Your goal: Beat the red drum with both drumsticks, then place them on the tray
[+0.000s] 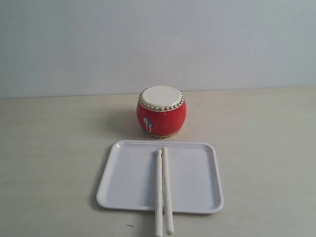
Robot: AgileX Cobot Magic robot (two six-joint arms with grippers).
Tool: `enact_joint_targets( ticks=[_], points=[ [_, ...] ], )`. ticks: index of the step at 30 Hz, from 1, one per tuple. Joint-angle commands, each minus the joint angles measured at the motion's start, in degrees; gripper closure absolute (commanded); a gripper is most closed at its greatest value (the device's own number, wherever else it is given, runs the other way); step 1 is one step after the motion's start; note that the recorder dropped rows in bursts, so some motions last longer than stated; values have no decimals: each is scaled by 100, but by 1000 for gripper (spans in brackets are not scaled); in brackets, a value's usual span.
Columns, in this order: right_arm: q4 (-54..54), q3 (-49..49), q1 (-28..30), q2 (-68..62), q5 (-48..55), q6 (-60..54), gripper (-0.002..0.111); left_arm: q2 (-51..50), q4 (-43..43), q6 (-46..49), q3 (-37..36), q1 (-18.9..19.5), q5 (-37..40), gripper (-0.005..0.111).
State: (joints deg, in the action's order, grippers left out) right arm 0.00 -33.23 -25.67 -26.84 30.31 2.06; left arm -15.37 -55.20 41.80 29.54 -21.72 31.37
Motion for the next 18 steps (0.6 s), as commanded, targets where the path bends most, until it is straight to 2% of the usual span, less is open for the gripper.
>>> enact_joint_targets(
  ticks=[1, 6, 10, 13, 18],
  points=[
    [0, 29, 10, 24, -27, -41, 108, 22, 50, 17, -11, 6, -10, 107],
    [0, 29, 10, 24, -27, -41, 108, 135, 61, 191, -149, 35, -59, 107],
    [0, 29, 10, 24, -27, -41, 108, 423, 61, 729, -681, 448, -289, 107],
    [0, 29, 10, 24, -27, -41, 108, 666, -24, 885, -1310, 765, -995, 107],
    [0, 29, 10, 24, -27, -41, 108, 1347, -167, 874, -2386, 926, -2450, 107]
  ],
)
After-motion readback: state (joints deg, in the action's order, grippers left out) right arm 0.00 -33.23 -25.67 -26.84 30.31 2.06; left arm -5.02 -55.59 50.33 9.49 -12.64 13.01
